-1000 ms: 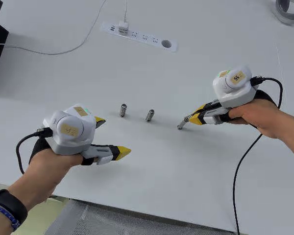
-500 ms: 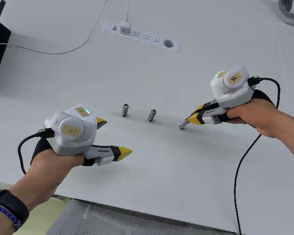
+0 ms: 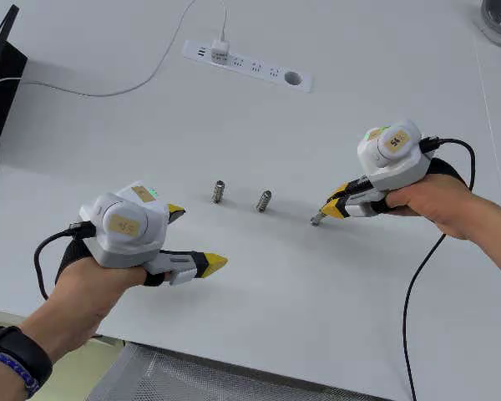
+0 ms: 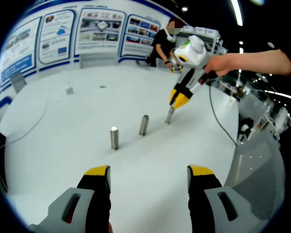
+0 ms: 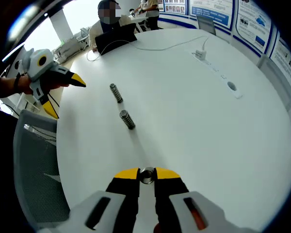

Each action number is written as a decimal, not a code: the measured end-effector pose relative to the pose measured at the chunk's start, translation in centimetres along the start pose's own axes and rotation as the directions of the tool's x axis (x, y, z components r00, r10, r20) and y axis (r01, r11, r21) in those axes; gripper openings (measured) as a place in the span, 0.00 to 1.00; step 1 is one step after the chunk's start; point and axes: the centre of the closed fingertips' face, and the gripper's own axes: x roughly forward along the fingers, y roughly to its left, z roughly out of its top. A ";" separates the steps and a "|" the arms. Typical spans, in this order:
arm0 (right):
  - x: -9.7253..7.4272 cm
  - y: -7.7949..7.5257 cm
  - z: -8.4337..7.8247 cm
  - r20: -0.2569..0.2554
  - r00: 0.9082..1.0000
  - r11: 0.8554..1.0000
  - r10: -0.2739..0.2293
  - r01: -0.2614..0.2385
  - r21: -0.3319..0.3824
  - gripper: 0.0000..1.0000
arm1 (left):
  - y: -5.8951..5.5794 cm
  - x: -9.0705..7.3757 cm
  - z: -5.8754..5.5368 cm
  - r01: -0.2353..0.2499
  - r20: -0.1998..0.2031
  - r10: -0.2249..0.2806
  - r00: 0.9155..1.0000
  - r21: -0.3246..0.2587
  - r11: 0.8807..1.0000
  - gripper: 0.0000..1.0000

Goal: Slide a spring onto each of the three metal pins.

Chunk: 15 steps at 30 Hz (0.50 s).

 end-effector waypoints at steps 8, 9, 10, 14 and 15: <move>0.6 0.0 -0.1 -0.005 1.000 1.000 -0.002 0.002 -0.006 0.13 | 0.3 0.0 -0.3 -0.003 -0.006 0.003 1.000 0.000 1.000 0.65; 0.6 0.0 -0.1 -0.006 1.000 1.000 -0.002 0.002 -0.007 0.13 | 0.4 0.0 -0.3 -0.003 -0.006 0.003 1.000 -0.002 1.000 0.65; 0.7 0.0 -0.2 -0.007 1.000 1.000 -0.002 0.002 -0.009 0.13 | 0.4 0.0 -0.3 -0.003 -0.005 0.003 1.000 -0.002 1.000 0.65; 1.2 0.0 -0.6 -0.015 1.000 1.000 -0.007 0.007 -0.013 0.13 | 0.3 0.0 -0.3 -0.003 -0.007 0.003 1.000 -0.001 1.000 0.65; 1.3 0.0 -0.6 -0.016 1.000 1.000 -0.008 0.007 -0.014 0.13 | 0.3 0.0 -0.3 -0.003 -0.007 0.003 1.000 -0.001 1.000 0.65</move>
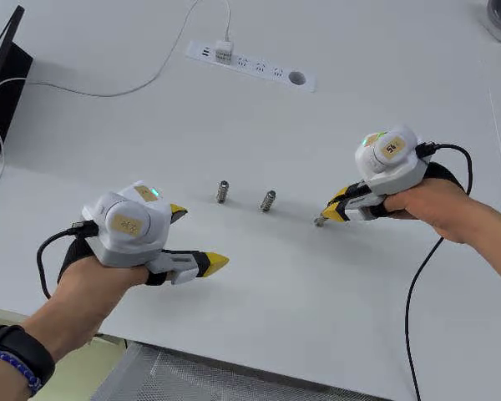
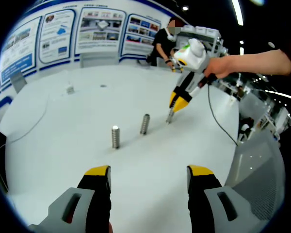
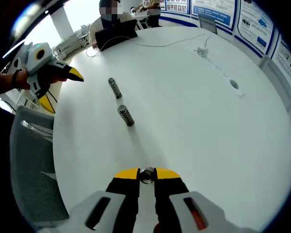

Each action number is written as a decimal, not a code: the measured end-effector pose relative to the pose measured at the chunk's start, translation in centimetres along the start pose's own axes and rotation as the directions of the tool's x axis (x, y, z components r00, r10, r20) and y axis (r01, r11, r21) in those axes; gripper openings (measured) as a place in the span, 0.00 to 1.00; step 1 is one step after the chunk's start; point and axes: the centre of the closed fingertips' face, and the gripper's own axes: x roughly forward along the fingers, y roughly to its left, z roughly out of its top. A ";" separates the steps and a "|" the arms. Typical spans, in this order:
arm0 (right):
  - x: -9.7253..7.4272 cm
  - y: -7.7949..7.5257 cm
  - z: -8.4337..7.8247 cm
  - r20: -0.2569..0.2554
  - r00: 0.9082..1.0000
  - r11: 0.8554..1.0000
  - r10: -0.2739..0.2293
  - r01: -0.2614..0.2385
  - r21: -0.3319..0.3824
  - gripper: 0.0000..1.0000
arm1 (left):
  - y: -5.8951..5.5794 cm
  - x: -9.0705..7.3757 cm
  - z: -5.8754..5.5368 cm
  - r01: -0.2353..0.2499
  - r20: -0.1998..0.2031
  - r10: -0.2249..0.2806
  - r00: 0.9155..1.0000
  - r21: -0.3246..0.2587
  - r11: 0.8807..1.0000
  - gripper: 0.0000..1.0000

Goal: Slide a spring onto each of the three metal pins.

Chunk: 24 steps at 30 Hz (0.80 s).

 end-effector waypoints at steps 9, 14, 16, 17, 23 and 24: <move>0.9 -0.1 -0.4 0.000 1.000 1.000 0.000 0.000 0.012 0.13 | 0.3 -0.2 -0.1 -0.008 -0.003 0.008 1.000 -0.005 1.000 0.64; 1.4 -0.1 -0.5 0.000 1.000 1.000 0.001 -0.001 0.017 0.13 | 0.4 -0.2 -0.3 -0.012 -0.007 0.012 1.000 -0.010 1.000 0.64; 1.6 0.0 -0.5 0.002 1.000 1.000 0.001 -0.001 0.019 0.13 | 0.4 -0.2 -0.3 -0.014 -0.008 0.014 1.000 -0.013 1.000 0.64; 1.6 0.0 -0.5 0.002 1.000 1.000 0.001 -0.001 0.019 0.13 | 0.4 -0.2 -0.4 -0.014 -0.009 0.014 1.000 -0.013 1.000 0.64; 1.9 0.0 -0.5 0.005 1.000 1.000 -0.005 0.005 0.021 0.13 | 0.4 -0.2 -0.4 -0.015 -0.008 0.015 1.000 -0.016 1.000 0.64; 1.9 0.0 -0.5 0.006 1.000 1.000 -0.006 0.006 0.020 0.13 | 0.4 -0.2 -0.4 -0.016 -0.009 0.015 1.000 -0.015 1.000 0.64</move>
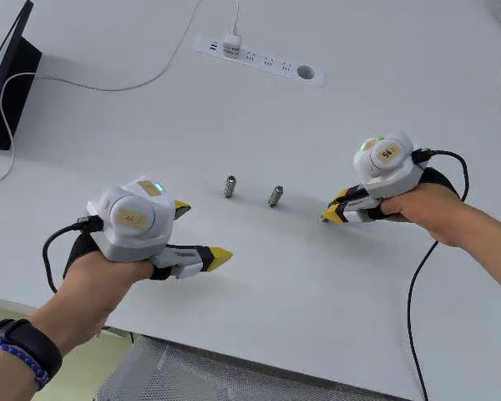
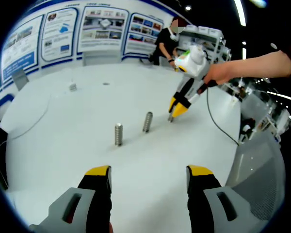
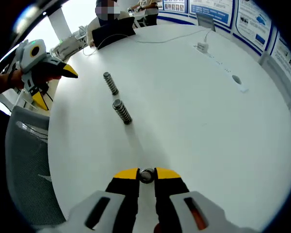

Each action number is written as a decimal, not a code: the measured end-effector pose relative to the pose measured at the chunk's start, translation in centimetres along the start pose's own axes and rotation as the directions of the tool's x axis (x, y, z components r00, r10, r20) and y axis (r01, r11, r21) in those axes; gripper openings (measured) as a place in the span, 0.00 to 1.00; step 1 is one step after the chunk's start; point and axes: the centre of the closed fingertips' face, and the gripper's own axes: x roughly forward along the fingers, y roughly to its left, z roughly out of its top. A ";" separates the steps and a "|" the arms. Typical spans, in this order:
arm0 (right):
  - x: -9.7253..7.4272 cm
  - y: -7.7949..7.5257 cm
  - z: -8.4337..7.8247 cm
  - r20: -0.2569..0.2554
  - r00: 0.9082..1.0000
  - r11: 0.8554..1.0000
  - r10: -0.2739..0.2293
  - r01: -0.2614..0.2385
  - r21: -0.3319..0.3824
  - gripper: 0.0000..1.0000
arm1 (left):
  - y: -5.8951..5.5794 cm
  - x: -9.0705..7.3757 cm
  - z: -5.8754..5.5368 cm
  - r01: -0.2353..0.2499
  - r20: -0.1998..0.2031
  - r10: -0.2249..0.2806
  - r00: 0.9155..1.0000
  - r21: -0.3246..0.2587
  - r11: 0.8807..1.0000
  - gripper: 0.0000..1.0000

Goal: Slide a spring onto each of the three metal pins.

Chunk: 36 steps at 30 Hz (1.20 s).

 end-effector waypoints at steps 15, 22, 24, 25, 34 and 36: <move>-1.4 0.0 -1.9 0.023 0.999 0.998 -0.043 0.042 0.052 0.41 | -0.2 -0.3 -0.1 -0.001 -0.001 0.001 1.000 0.004 1.000 0.64; -1.7 0.4 -4.4 0.009 0.998 0.994 -0.067 0.066 0.091 0.56 | -0.5 -0.4 -0.5 0.002 -0.010 -0.002 1.000 0.002 1.000 0.65; -1.8 0.5 -4.8 0.020 0.997 0.991 -0.068 0.066 0.114 0.57 | -0.5 -0.4 -0.7 0.004 -0.013 -0.004 1.000 0.000 1.000 0.65; -1.9 0.5 -5.0 0.023 0.997 0.990 -0.070 0.066 0.123 0.58 | -0.5 -0.4 -0.7 0.004 -0.014 -0.004 1.000 0.000 1.000 0.65; -1.8 0.9 -5.7 0.070 0.993 0.980 -0.098 0.084 0.181 0.60 | -0.6 -0.4 -0.9 0.006 -0.019 -0.006 1.000 -0.004 1.000 0.66; -1.8 0.9 -5.7 0.084 0.991 0.977 -0.104 0.086 0.193 0.60 | -0.6 -0.4 -1.0 0.005 -0.020 -0.005 1.000 -0.005 1.000 0.66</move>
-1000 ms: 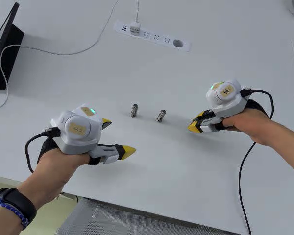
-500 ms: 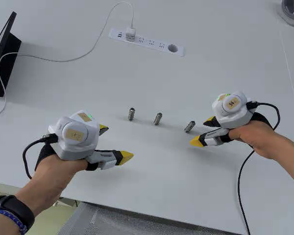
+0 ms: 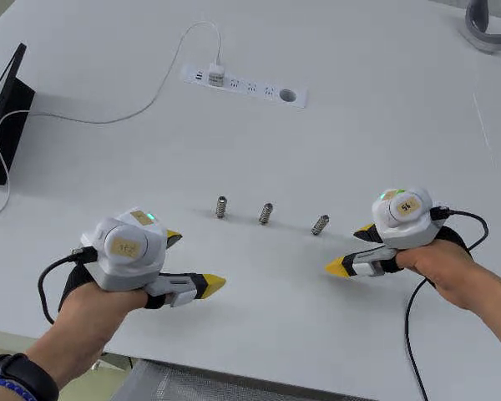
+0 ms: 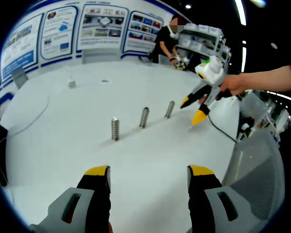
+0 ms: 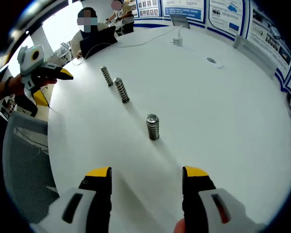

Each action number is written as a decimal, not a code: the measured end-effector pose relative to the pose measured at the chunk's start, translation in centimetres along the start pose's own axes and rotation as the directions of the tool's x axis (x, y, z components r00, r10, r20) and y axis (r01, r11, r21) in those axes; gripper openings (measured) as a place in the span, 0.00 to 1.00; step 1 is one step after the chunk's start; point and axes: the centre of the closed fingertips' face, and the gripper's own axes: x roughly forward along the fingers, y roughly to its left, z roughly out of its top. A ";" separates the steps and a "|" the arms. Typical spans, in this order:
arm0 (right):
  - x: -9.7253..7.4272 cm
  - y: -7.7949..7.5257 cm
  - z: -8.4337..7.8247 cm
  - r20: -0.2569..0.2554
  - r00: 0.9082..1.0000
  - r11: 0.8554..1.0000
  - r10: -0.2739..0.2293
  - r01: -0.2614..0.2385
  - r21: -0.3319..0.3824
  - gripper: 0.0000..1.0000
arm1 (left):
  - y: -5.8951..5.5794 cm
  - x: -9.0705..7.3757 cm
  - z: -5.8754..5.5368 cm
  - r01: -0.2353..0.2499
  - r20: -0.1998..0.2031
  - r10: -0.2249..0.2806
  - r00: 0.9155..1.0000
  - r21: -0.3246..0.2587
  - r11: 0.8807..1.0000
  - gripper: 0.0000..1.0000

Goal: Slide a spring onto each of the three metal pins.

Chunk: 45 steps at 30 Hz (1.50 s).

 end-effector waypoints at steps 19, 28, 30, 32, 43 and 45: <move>-1.4 1.6 0.6 0.253 0.965 0.977 -0.062 0.007 0.215 0.71 | 0.2 -0.2 -0.7 -0.013 -0.005 0.013 1.000 -0.036 0.999 0.69; -1.9 2.9 0.8 0.304 0.949 0.968 -0.079 -0.001 0.252 0.76 | 0.6 -0.1 -0.2 -0.020 0.007 0.020 1.000 -0.035 0.999 0.71; -2.2 3.0 1.3 0.339 0.937 0.960 -0.087 -0.012 0.279 0.76 | 0.7 -0.2 -0.1 -0.021 0.009 0.022 1.000 -0.035 0.999 0.71; -2.4 3.1 1.4 0.358 0.928 0.953 -0.100 -0.014 0.301 0.77 | 0.9 -0.2 -0.1 -0.024 0.009 0.024 1.000 -0.034 0.999 0.72; -3.0 4.4 1.5 0.380 0.919 0.947 -0.105 -0.024 0.320 0.82 | 1.8 -0.7 0.6 -0.034 0.029 0.035 0.999 -0.041 0.999 0.74; -3.0 4.6 1.5 0.382 0.918 0.946 -0.108 -0.023 0.322 0.83 | 1.9 -0.8 0.7 -0.035 0.032 0.036 0.999 -0.042 0.999 0.74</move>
